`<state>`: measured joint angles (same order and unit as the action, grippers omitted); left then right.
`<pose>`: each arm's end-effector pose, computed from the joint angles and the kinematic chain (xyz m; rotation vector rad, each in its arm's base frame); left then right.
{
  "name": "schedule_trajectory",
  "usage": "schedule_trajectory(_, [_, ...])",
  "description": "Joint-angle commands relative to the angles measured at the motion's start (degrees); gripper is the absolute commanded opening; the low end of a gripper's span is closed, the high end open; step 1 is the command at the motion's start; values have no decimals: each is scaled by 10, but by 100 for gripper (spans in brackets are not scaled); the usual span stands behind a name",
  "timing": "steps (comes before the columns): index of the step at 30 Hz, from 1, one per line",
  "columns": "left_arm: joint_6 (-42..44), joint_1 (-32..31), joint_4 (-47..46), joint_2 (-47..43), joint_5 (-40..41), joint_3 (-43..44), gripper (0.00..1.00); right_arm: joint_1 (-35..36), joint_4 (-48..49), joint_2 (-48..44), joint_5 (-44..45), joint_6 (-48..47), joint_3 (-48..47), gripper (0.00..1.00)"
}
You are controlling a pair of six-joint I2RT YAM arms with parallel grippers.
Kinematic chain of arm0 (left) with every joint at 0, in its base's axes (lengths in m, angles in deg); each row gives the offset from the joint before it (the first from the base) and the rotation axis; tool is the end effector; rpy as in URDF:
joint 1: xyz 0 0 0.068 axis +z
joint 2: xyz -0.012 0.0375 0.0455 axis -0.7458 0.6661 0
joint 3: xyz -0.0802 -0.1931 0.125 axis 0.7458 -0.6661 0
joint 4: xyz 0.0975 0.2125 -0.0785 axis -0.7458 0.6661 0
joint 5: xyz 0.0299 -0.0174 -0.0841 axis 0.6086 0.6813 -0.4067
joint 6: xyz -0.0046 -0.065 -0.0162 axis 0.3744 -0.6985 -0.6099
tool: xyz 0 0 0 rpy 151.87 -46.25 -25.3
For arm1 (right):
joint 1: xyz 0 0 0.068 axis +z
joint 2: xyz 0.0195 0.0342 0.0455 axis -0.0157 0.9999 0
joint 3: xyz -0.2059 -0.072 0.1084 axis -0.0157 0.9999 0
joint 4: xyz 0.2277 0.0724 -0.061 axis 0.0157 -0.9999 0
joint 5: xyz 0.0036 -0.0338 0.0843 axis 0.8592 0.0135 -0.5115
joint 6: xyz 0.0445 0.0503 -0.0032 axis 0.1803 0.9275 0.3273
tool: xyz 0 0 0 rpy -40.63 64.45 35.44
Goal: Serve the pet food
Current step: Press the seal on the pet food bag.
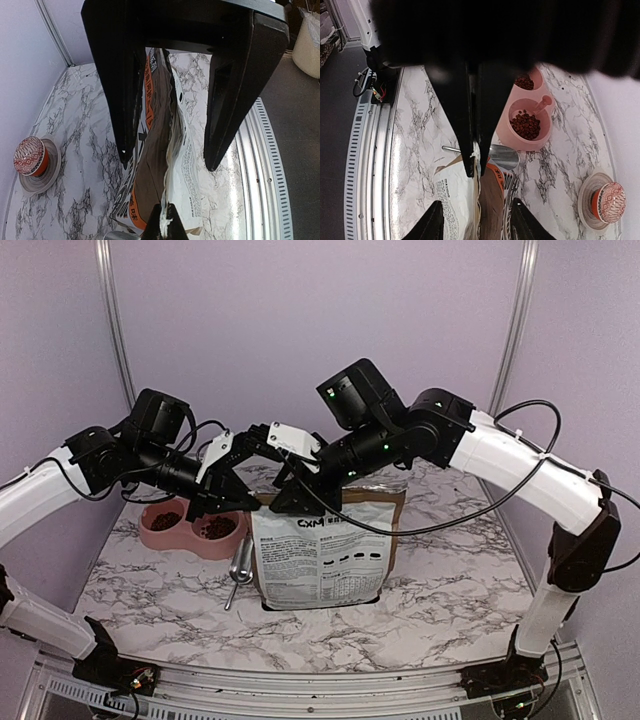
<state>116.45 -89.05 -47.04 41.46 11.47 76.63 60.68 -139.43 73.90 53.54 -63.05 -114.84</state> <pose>0.1926 -0.2085 0.3408 1.5400 1.4174 -0.7578 0.1679 0.3379 0.3665 -1.6532 1.6135 0.6290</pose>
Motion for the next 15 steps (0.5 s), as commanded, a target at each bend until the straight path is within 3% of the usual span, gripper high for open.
schedule_trajectory(1, [5, 1, -58, -26, -86, 31, 0, 8, -7, 9, -12, 6, 4, 41])
schedule_trajectory(12, [14, 10, -59, -32, -93, 25, 0, 14, -21, 16, 25, -2, 13, 21])
schedule_trajectory(15, [27, 13, -71, -46, -92, 6, 0, 14, -22, 8, 37, -7, 22, 24])
